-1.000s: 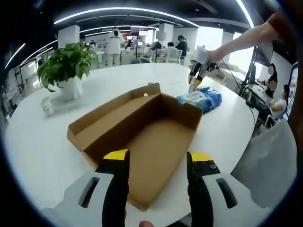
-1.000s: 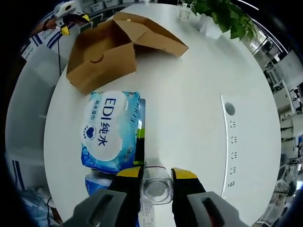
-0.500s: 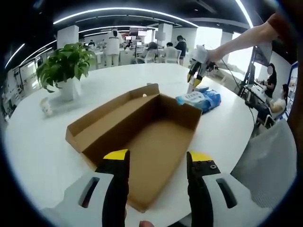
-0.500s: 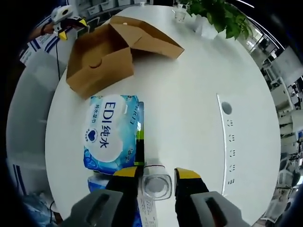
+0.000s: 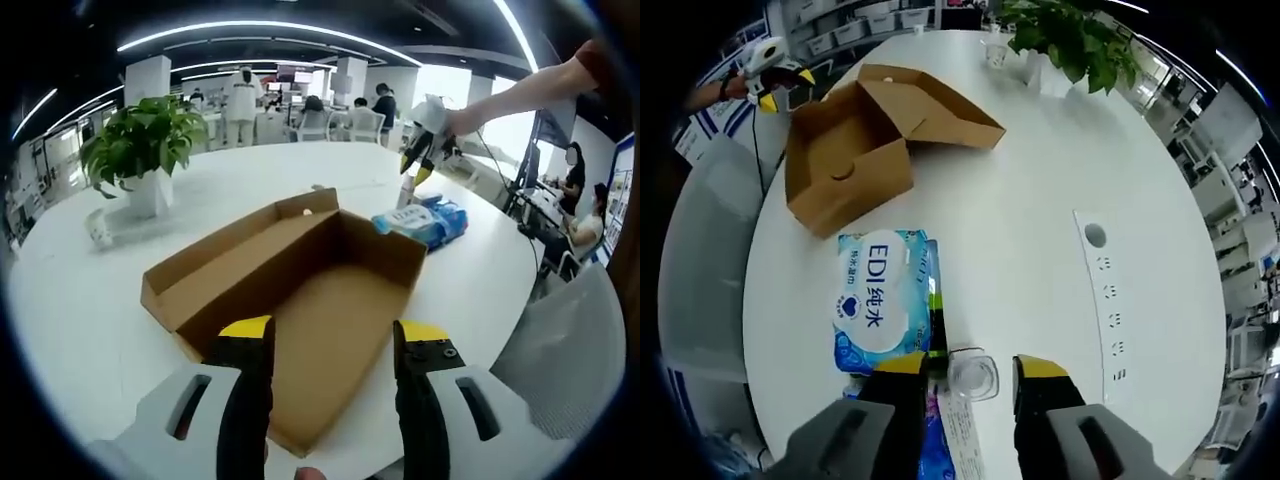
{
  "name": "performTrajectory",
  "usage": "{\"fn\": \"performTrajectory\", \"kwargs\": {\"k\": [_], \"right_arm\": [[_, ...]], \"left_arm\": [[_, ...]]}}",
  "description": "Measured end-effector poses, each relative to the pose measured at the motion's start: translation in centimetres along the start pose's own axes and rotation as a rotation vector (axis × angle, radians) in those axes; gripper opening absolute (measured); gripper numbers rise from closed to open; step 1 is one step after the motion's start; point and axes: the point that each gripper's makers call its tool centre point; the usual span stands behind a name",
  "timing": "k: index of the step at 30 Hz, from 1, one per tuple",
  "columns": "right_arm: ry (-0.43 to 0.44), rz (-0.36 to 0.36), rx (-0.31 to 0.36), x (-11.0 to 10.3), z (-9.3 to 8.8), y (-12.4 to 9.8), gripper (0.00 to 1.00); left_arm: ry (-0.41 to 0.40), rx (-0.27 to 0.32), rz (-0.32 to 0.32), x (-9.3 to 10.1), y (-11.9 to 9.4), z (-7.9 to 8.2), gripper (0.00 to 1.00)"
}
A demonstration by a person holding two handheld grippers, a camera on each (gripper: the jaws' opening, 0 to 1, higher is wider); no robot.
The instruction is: Operate the shoe box by opening the lid, removing the specified soft item, and placing it in the target area until the item is outside and the box remains undamaged.
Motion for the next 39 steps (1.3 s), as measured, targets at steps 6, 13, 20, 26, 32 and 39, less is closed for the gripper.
{"fn": "performTrajectory", "kwargs": {"k": [6, 13, 20, 26, 32, 39], "right_arm": [[0.053, -0.022, 0.051, 0.0, 0.9, -1.4, 0.31], [0.171, -0.034, 0.162, -0.4, 2.4, -2.8, 0.33], [0.265, -0.051, 0.256, -0.9, 3.7, -4.0, 0.36], [0.359, -0.034, 0.366, -1.9, 4.9, -5.2, 0.36], [0.421, -0.018, 0.478, -3.1, 6.6, -6.4, 0.38], [0.462, 0.002, 0.557, -5.0, 8.0, -7.0, 0.43]], "left_arm": [[-0.008, 0.016, 0.007, -0.3, -0.4, 0.4, 0.47], [-0.026, 0.031, 0.026, -1.0, -1.0, 0.6, 0.48], [-0.060, 0.055, 0.070, -2.3, -1.9, 1.0, 0.48], [-0.106, 0.066, 0.122, -3.6, -2.6, 0.7, 0.48], [-0.150, 0.045, 0.175, -4.5, -2.9, -0.4, 0.49], [-0.211, -0.010, 0.242, -5.5, -2.9, -2.4, 0.49]]}}
Point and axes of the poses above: the point that each gripper's makers call its tool centre point, and the gripper's own axes: y roughly forward along the fingers, x roughly to its right, z roughly out of its top, and after that the axes turned 2 degrees about x, right-handed
